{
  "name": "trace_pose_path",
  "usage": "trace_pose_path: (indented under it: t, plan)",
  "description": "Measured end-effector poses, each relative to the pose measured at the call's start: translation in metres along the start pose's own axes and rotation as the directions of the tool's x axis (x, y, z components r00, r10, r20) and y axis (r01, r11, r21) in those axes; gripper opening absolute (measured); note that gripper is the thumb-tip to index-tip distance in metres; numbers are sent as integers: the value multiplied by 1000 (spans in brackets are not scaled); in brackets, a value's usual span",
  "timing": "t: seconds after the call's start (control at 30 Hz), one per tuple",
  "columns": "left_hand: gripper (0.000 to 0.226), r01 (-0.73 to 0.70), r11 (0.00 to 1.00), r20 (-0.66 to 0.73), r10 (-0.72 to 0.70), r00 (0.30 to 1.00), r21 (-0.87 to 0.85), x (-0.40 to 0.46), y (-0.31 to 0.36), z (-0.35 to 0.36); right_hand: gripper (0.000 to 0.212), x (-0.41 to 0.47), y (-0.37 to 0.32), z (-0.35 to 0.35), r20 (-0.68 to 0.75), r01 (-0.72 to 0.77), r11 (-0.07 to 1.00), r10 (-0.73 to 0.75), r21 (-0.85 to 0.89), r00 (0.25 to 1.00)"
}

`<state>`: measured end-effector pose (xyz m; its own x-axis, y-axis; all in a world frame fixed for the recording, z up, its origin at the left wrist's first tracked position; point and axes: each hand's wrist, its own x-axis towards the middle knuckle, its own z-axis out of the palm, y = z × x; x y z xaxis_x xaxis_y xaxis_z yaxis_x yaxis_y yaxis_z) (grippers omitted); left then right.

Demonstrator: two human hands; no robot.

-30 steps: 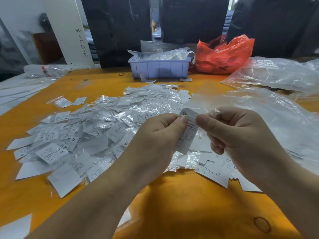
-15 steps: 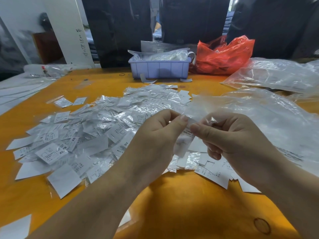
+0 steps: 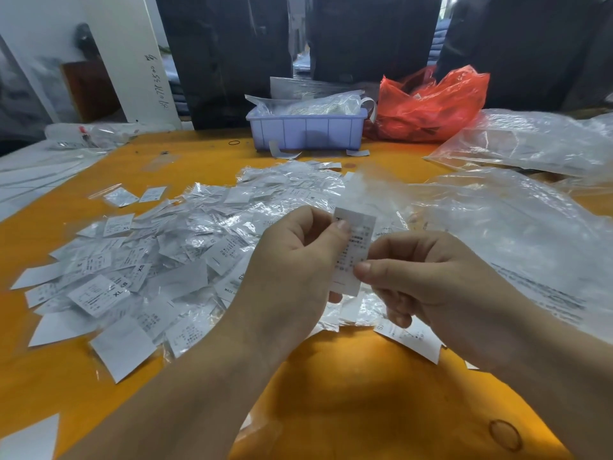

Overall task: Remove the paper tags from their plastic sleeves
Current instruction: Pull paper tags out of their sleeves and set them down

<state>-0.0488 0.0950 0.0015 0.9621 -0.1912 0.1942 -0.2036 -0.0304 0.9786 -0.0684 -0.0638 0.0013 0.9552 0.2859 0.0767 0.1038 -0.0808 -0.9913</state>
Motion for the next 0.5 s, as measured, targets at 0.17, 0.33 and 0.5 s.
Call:
trace_pose_path:
  t: [0.17, 0.33, 0.5]
  plan:
    - [21, 142, 979, 51, -135, 989, -149, 2, 1, 0, 14, 1, 3, -2, -106, 20, 1000, -19, 4, 994]
    - [29, 234, 925, 152, -196, 969, -298, 3, 3, -2, 14, -1, 1, -2, -155, 67, 991, -85, -117, 984]
    - [21, 229, 929, 163, -188, 969, -290, 5, 0, -3, 28, -1, 4, -1, -159, 130, 971, -163, -198, 974]
